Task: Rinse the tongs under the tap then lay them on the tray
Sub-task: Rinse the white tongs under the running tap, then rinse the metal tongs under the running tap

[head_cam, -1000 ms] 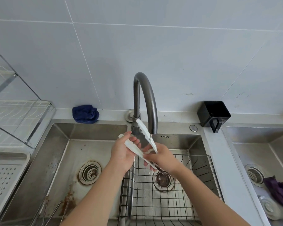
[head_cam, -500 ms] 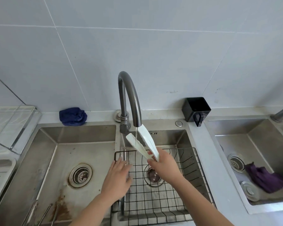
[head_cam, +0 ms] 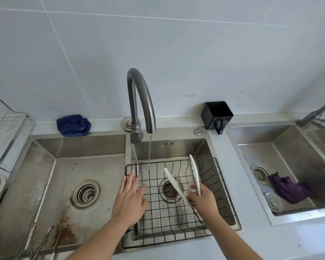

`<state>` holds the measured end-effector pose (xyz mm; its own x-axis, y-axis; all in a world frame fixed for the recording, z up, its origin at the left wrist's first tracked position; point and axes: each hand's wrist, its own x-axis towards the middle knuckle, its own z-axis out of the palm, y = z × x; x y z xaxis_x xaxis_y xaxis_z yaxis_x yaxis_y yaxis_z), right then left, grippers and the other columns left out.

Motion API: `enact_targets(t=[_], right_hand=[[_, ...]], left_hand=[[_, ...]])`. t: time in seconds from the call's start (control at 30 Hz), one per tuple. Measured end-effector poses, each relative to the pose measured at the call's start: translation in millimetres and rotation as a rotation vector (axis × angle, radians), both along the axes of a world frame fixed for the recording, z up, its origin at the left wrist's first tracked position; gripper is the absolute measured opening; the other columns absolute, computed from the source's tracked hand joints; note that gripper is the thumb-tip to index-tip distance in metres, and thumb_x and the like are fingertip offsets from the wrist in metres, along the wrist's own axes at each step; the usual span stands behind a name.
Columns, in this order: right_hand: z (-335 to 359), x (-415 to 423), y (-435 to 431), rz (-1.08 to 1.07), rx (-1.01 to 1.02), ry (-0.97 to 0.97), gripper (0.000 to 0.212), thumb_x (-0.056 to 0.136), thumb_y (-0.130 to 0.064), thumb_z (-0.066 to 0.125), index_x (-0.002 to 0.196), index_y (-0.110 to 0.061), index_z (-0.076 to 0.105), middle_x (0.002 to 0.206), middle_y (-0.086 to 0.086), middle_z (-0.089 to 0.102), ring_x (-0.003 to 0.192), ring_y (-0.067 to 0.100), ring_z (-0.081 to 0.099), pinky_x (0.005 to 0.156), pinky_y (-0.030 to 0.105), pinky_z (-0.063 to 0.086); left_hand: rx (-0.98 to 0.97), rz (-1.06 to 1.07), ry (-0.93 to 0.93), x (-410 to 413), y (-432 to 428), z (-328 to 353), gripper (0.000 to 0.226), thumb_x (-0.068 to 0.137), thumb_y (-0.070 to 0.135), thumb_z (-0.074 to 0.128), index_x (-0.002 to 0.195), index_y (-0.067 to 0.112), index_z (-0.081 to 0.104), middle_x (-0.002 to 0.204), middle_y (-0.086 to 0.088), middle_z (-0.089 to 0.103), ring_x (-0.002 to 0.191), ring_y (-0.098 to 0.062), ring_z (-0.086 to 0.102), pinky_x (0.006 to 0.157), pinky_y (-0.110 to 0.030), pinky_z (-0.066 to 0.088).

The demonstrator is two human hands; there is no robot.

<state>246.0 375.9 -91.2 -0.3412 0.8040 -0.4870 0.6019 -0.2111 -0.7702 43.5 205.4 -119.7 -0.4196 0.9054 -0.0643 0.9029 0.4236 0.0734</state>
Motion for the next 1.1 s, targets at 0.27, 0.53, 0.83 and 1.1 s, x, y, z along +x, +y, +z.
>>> enact_targets(t=[0.27,0.53,0.83,1.1], right_hand=[[-17.2,13.7,-2.7,0.019,-0.013,-0.128,0.067,0.095,-0.027,0.069,0.154,-0.015,0.038,0.127,0.007,0.068,0.109,0.026,0.069,0.087,0.04,0.057],[-15.5,10.7,-23.8,0.268,0.308,-0.35,0.071,0.097,-0.018,0.064,0.158,-0.011,0.029,0.163,0.012,0.029,0.145,0.034,0.033,0.119,0.043,0.031],[-25.6,-4.2,-54.2,0.556,0.575,-0.334,0.047,0.099,-0.035,0.062,0.141,-0.016,0.058,0.145,-0.002,0.056,0.134,0.027,0.045,0.113,0.037,0.037],[-34.1,-26.7,-73.8,0.681,0.54,-0.361,0.05,0.102,-0.047,0.052,0.146,-0.024,0.05,0.148,-0.007,0.05,0.138,0.021,0.039,0.114,0.034,0.034]], left_hand=[[-0.016,0.005,0.035,0.1,-1.0,-2.6,0.045,0.088,0.039,0.059,0.126,0.018,0.069,0.15,-0.016,0.051,0.153,-0.038,0.019,0.123,-0.051,0.005],[0.002,0.022,0.008,4.7,-4.8,-0.3,0.042,0.094,0.036,0.056,0.131,0.018,0.064,0.156,-0.016,0.044,0.155,-0.036,0.012,0.127,-0.049,0.002],[0.075,0.063,-0.05,20.5,-27.5,-0.5,0.047,0.092,0.035,0.06,0.136,0.019,0.061,0.159,-0.016,0.039,0.154,-0.036,0.019,0.125,-0.05,0.015],[0.144,0.222,-0.075,21.3,-56.3,12.1,0.046,0.091,0.033,0.063,0.135,0.018,0.06,0.154,-0.018,0.045,0.149,-0.038,0.031,0.123,-0.051,0.023]])
